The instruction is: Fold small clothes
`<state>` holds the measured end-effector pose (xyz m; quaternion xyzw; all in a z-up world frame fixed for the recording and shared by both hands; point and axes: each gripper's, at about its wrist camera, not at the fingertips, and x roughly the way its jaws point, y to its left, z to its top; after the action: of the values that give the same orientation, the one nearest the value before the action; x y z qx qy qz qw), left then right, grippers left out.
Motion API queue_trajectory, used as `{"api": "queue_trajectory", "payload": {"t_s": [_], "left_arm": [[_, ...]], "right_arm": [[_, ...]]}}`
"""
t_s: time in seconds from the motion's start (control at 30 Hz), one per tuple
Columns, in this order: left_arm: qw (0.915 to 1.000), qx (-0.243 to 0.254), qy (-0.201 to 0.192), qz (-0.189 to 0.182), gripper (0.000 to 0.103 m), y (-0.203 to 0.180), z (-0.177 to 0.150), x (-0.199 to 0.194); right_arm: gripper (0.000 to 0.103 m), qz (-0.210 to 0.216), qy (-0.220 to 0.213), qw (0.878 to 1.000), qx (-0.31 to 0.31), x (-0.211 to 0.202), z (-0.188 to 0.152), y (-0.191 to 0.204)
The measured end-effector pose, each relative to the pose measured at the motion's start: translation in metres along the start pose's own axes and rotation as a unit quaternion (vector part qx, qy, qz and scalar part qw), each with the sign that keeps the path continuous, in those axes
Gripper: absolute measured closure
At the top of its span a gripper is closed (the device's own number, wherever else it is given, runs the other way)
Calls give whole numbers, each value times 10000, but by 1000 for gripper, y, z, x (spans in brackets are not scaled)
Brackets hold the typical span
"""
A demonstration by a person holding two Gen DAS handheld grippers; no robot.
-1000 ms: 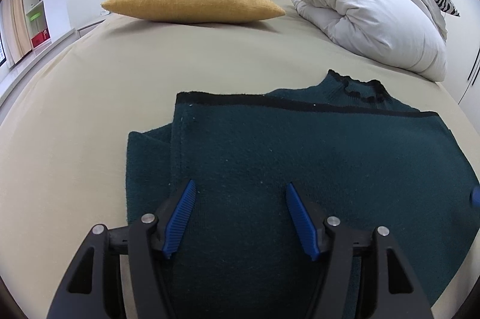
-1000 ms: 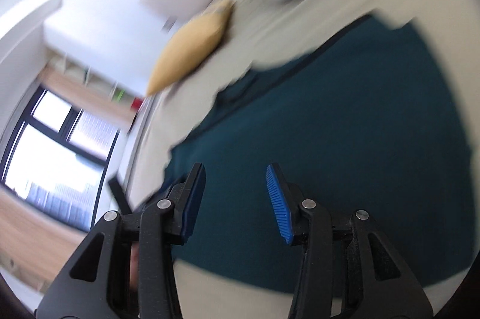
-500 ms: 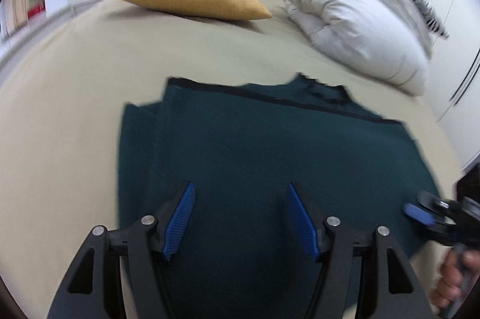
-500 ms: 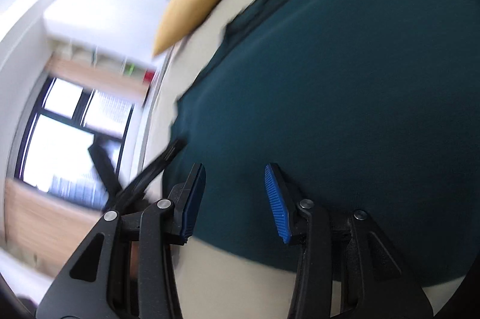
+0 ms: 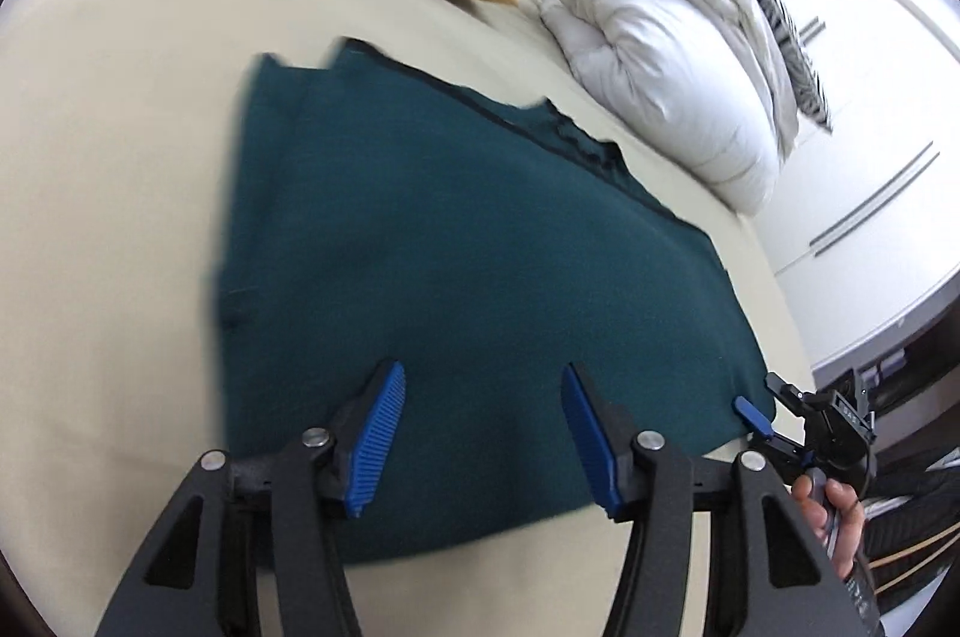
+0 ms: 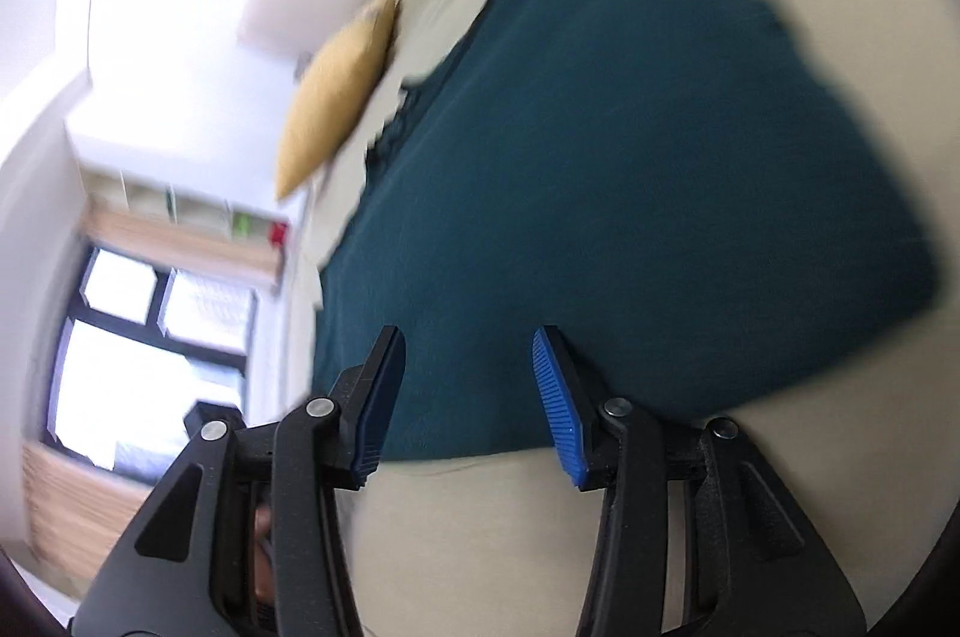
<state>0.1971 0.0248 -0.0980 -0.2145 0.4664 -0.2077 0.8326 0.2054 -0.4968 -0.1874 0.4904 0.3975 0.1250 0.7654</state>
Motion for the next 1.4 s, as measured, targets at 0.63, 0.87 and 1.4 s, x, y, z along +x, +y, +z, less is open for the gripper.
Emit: {"api": "queue_trajectory", "payload": {"t_s": [0.63,0.87,1.4], "left_arm": [[9860,-1608,-259,-344,22,69,19,-27],[9851,-1651,-5,-472,29,66,33,-14],[9828,-1673,222,-753,82,81,36,-2]], "right_arm": [[56,244,-81,9975,-664,-34,-2,65],[56,333,357,9959,-761,4,-21,81],[56,297,1144,9851,-1253,87,-35,132]]}}
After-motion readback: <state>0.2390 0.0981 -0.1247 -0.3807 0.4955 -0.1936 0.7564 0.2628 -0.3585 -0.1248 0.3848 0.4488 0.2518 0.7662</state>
